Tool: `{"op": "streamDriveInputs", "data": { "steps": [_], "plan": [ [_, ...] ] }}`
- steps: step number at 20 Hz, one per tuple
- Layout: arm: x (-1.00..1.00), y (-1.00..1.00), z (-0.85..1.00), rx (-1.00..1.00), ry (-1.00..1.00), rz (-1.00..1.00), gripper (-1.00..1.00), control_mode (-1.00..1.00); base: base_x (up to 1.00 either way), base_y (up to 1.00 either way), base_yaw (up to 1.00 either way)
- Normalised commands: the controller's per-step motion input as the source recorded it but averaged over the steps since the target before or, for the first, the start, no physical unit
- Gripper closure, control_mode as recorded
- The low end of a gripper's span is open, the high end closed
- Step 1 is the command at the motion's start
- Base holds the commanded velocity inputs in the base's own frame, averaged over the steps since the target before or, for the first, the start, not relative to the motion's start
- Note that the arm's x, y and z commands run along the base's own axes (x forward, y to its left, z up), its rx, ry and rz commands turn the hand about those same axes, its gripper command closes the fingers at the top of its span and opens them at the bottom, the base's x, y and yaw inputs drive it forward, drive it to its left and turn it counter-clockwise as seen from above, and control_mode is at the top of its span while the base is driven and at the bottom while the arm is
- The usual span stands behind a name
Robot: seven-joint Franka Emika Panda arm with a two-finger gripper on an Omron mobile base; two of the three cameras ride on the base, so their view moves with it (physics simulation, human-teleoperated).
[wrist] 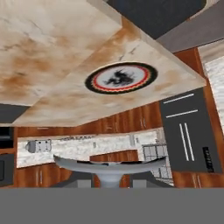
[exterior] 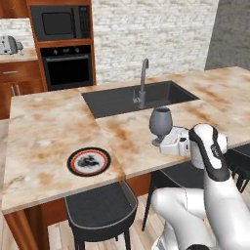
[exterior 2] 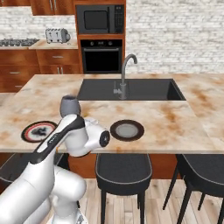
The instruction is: Retrieve the wine glasses from the counter and place one next to each plate.
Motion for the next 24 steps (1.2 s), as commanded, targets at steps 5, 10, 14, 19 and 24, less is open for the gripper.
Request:
{"op": "streamDriveInputs", "data": {
  "steps": [5, 10, 14, 19, 24],
  "plan": [
    [0.99, 0.36, -0.57, -0.14, 0.47, 0.17, 1.00, -1.00, 0.00, 0.00, 0.00],
    [0.93, 0.17, -0.49, -0.01, 0.29, 0.17, 1.00, -1.00, 0.00, 0.00, 0.00],
    [0.64, -0.02, -0.36, 0.14, 0.04, 0.22, 1.00, -1.00, 0.00, 0.00, 0.00],
    [0.46, -0.08, -0.41, 0.29, -0.10, 0.22, 1.00, -1.00, 0.00, 0.00, 0.00],
    [0.34, 0.00, -0.47, 0.16, -0.21, 0.17, 1.00, -1.00, 0.00, 0.00, 0.00]
  ]
}}
